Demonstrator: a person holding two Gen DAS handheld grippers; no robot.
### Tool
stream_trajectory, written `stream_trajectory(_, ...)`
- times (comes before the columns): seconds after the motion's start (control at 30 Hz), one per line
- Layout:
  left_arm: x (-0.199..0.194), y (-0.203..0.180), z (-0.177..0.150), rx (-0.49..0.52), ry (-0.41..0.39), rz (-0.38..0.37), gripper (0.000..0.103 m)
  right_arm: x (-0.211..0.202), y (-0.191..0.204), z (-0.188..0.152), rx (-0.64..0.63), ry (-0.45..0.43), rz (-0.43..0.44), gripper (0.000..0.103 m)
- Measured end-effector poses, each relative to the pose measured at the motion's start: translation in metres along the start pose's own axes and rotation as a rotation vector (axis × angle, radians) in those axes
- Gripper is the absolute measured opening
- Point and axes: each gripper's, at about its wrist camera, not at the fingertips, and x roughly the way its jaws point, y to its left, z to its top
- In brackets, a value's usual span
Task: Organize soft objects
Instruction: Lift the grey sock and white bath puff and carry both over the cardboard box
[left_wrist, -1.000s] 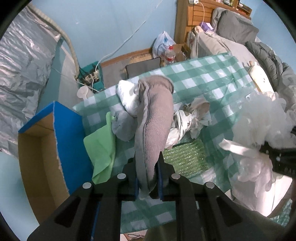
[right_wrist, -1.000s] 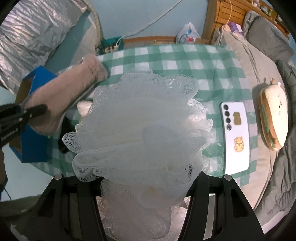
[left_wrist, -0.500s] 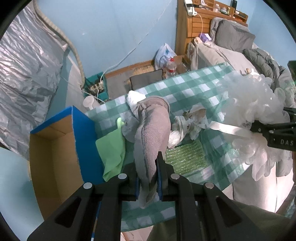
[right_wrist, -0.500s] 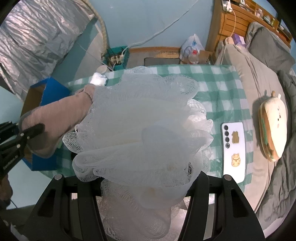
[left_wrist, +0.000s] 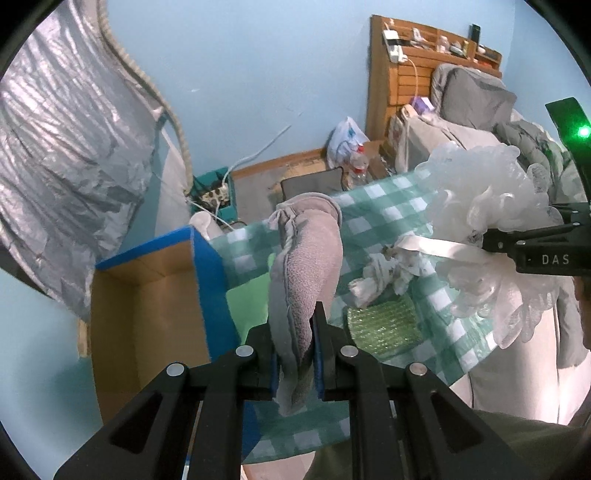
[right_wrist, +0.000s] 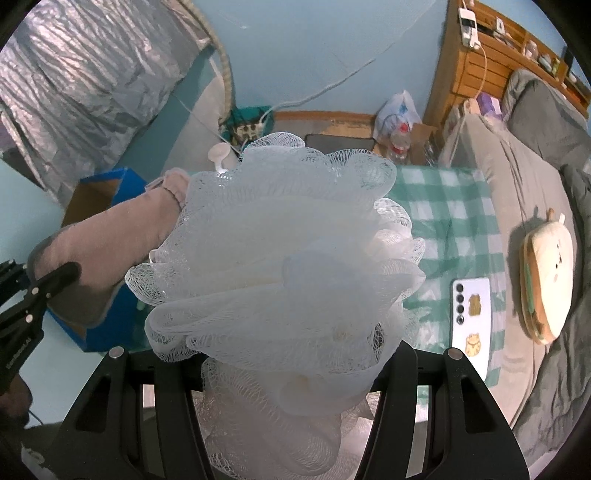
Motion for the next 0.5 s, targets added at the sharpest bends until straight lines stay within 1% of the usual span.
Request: stream_trajectory(0.5,-0.029,0.051,-0.009,-0.152,-0.044,0.032,0.013,0.001,0.055,0.030,-0.104,-0.031,0.054,0.056)
